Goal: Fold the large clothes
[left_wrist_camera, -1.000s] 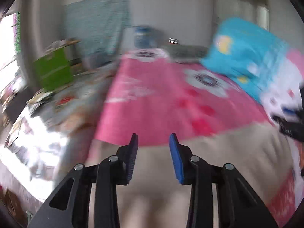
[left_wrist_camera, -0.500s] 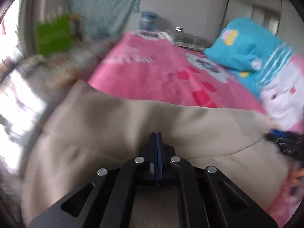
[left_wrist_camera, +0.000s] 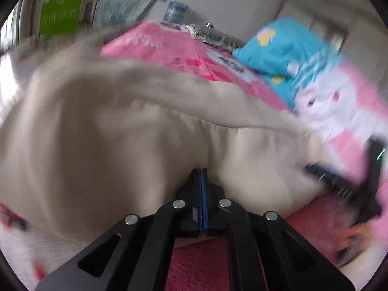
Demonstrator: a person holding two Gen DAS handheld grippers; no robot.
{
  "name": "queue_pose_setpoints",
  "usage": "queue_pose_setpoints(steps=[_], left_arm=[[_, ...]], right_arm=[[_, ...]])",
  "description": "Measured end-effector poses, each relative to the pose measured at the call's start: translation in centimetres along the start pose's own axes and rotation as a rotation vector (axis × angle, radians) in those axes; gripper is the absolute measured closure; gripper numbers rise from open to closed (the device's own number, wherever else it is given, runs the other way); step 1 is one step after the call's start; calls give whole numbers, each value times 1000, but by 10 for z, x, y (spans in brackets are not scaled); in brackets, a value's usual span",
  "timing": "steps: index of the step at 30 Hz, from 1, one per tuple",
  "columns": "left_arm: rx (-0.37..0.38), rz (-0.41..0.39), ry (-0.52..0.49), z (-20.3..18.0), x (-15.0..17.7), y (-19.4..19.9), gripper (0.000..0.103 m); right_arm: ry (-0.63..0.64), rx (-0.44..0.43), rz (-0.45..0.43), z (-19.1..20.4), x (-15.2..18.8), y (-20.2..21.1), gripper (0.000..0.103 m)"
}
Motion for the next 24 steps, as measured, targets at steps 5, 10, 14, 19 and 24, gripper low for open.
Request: queue_pose_setpoints(steps=[5,10,14,19,24], left_arm=[[157,-102,12,-47,-21,30,101],[-9,33,-140,-63,20,-40,100],[88,61,-61,-55,12,-33,100],[-11,-122,41,-12,-10,36,99],[124,-1,284,70,15,-3,98]], right_arm=[[-8,-260,-74,42,-10,30,57],[237,-200,-27,103,25,-5,56],[219,-176,-66,96,20,8,57],[93,-187,-87,51,16,21,46],[-4,-255,-25,38,23,-2,43]])
Point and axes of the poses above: each gripper's, at about its wrist camera, not at the fingertips, and y roughly against the way its jaws point, z to its left, x to its underside, the point moved 7 cm from there along -y, roughly the way its jaws point, and after that the axes turned 3 degrees about x, right-handed, at the moved point
